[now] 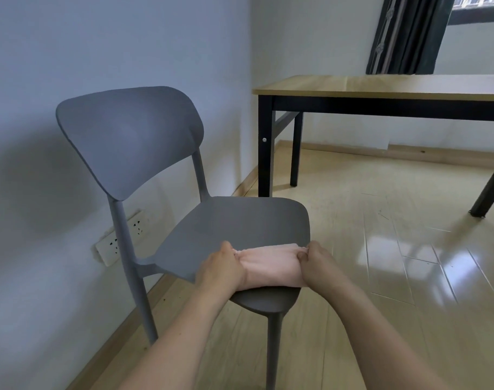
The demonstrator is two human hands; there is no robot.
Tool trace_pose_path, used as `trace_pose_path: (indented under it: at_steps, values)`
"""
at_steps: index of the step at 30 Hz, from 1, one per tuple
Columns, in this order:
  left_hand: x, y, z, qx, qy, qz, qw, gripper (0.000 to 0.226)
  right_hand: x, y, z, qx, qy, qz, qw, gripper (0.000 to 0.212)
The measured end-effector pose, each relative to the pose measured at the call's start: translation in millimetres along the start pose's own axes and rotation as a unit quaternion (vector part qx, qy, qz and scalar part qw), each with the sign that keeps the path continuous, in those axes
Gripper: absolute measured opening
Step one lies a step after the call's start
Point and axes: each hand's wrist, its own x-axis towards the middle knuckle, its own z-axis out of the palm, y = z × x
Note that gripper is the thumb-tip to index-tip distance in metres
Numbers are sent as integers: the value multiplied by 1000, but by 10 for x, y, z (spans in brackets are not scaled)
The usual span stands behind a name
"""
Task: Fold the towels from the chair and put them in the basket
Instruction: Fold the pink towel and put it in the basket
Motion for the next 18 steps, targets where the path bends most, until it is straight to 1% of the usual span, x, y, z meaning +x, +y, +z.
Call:
trace_pose_path:
  at_steps: [4,5,7,9,11,13,15,18]
  values:
    - [98,-27,0,26,-29,4,999,30,154,-65,48,17,67,-56,996,25]
    - [113,-44,-7,27,-35,4,999,30,193,-94,49,30,65,-70,995,23]
    - [128,-64,-24,27,-38,10,999,27,238,-143,65,42,37,-81,995,17]
    - [143,-73,-39,25,-34,15,999,24,283,-163,111,16,14,-79,997,16]
    - [168,-87,-45,12,-34,6,999,24,327,-160,167,-21,20,-74,997,18]
    - [186,-91,-48,-3,-31,-9,999,25,374,-153,208,-33,38,-71,996,17]
    - [182,-76,-49,5,-26,-14,1000,27,420,-164,231,-33,36,-66,997,22]
    - [178,-66,-46,74,-24,-16,997,30,494,-173,268,-67,37,-50,996,35]
